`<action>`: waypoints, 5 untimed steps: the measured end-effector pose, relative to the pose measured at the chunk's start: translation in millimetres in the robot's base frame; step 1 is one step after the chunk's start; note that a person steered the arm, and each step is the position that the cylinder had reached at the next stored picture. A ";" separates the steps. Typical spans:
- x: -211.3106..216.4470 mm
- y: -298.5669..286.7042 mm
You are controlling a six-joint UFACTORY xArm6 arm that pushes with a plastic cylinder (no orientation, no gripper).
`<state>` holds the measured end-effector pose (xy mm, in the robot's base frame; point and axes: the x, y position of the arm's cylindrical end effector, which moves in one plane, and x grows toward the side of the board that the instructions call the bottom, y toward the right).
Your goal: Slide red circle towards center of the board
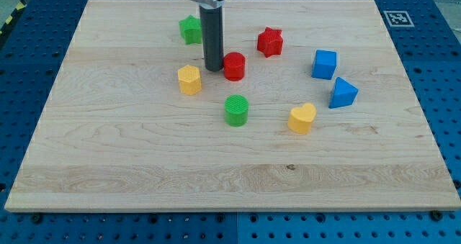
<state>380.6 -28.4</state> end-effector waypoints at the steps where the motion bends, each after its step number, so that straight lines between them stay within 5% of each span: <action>1: 2.3 11.1; 5: 3.9 25.0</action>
<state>384.6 -3.4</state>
